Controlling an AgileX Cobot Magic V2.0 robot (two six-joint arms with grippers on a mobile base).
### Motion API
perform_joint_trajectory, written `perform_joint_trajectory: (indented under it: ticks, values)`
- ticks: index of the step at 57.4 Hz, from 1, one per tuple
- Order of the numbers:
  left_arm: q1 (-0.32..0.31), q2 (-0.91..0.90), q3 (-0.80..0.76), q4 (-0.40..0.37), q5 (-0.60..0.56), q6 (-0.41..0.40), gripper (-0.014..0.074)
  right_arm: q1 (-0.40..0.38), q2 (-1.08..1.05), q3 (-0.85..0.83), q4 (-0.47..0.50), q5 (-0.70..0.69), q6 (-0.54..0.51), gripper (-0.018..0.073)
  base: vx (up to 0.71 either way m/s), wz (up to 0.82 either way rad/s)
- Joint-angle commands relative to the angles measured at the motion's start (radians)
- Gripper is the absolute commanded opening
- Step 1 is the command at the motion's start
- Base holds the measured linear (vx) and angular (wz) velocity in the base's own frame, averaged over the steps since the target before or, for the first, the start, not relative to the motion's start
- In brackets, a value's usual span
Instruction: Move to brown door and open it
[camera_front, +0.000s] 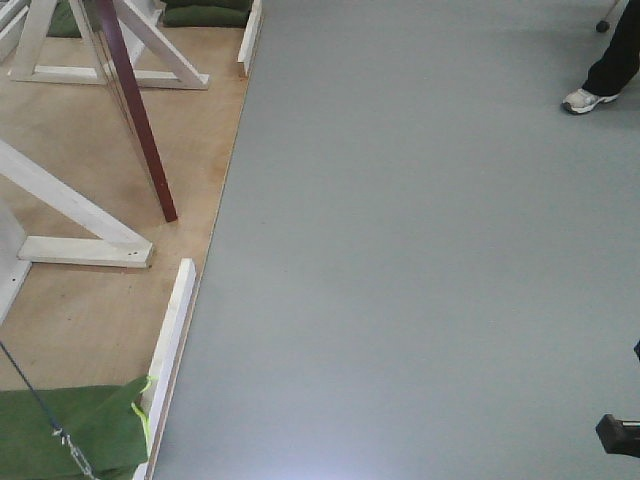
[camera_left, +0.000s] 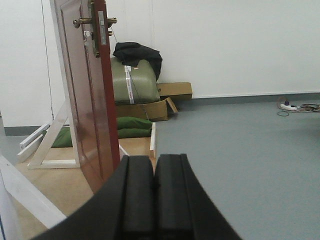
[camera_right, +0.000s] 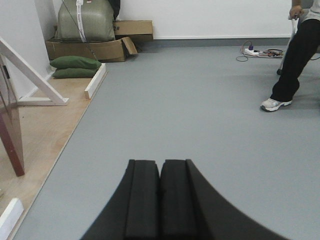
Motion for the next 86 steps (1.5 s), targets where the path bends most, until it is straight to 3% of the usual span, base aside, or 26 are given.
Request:
perform_joint_trajectory:
  ticks: [1,86]
  values:
    - [-0.007,-0.015,-0.016,-0.003,-0.081,-0.009,-0.0003,0.001,-0.013,0.007,0.000,-0.082,-0.006,0.0000,0.38,0.00]
    - [-0.007,-0.015,-0.016,-0.003,-0.081,-0.009,-0.0003,0.001,-0.014,0.006,0.000,-0.082,-0.006,0.0000,0.36,-0.02]
